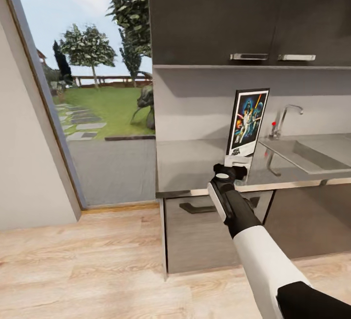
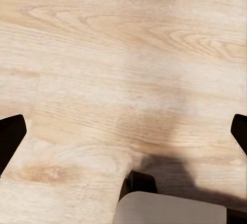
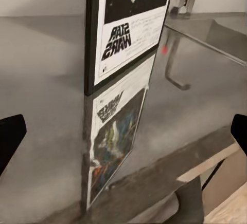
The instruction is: Pick up the poster from the kitchen countertop and hang it on one of the wall nails in the kitchen.
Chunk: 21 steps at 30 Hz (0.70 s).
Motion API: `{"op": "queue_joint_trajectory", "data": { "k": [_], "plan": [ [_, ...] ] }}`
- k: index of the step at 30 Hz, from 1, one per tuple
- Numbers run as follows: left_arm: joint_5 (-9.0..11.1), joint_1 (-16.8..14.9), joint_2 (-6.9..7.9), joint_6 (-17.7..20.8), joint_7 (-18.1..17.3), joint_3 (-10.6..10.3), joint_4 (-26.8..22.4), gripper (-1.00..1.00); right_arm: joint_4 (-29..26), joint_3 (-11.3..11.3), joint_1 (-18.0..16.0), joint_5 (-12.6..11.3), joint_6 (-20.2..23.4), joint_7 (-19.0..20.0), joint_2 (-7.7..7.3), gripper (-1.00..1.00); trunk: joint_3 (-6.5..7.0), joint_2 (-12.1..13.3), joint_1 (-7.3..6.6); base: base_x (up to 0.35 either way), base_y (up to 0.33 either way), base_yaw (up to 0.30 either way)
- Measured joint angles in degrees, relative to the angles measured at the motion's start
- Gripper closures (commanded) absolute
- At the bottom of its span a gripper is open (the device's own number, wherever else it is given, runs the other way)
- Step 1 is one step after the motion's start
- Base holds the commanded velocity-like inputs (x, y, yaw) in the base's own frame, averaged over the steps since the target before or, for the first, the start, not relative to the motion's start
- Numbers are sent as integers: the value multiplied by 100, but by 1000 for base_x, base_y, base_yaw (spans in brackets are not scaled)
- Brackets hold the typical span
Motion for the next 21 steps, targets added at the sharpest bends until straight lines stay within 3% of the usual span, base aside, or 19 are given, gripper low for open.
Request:
{"op": "queue_joint_trajectory", "data": {
  "k": [2, 4, 6, 7, 9, 18, 21],
  "plan": [
    [0, -1, 0, 0, -1, 0, 0, -100, 11, -1, 0, -92, -9, -68, 5, -100, 0, 0, 0, 340, 10, 0],
    [0, -1, 0, 0, -2, 0, 1, -100, 26, 17, 0, -326, -14, -373, 11, -100, 0, 0, 0, 340, 3, 0],
    [0, -1, 0, 0, 0, 0, 1, -100, 68, 72, 0, -400, -22, -581, 14, -100, 0, 0, 0, 340, 1, 0],
    [0, -1, 0, 0, 1, 0, 3, -100, 160, 334, 1, -474, -47, -838, 27, -100, 0, 0, 0, 340, 0, 0],
    [0, 1, 0, 0, 1, 0, 6, -100, 191, 430, 0, -495, -66, -1024, 46, -100, 0, 0, 0, 340, 0, 0],
    [0, -1, 0, 0, 1, -6, 22, -100, 401, 518, 1, -542, -388, -1390, 87, -100, 0, 0, 1, 291, 0, 0],
    [-5, -4, 0, 2, 1, -10, 23, -100, 472, 568, 1, -723, -475, -1432, 87, -100, 0, 0, 3, 61, 0, 0]
  ]
}}
